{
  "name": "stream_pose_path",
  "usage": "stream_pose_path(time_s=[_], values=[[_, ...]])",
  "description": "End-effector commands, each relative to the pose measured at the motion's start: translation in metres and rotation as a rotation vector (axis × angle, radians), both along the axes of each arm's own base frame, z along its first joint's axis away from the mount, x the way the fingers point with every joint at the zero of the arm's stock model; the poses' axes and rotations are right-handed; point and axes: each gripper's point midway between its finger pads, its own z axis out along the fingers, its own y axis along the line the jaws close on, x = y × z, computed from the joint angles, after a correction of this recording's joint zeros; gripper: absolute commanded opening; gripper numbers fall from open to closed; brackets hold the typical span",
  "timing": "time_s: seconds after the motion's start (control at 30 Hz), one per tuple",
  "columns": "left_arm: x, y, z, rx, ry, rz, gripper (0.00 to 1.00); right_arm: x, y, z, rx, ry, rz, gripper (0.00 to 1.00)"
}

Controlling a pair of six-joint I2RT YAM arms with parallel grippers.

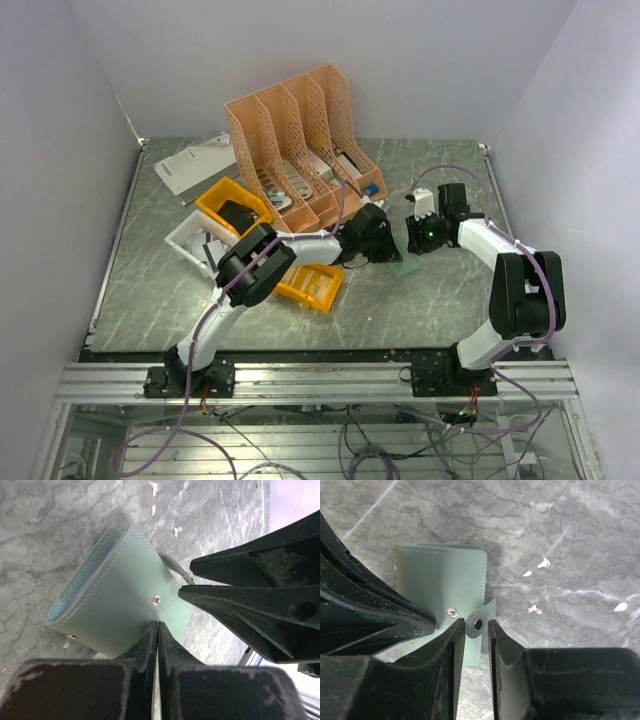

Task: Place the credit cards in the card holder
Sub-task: Close the card holder at the center of the board.

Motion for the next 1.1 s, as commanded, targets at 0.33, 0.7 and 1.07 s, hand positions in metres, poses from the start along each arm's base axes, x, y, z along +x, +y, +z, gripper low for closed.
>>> stream_pose_path(time_s=[0.33, 0.7, 1.07], values=[[-0.003, 0.01, -0.012, 0.05, 0.018, -0.005, 0.07, 0.0, 0.0, 0.008, -0.008, -0.029, 0.005, 0.13], [-0.002, 0.009, -0.011, 0.05, 0.017, -0.006, 0.07, 0.001, -0.001, 0.012, -0.008, -0.044, 0.0, 0.17], [-0.003, 0.01, -0.009, 0.048, 0.013, -0.01, 0.07, 0.0, -0.003, 0.005, -0.018, -0.021, -0.008, 0.01]])
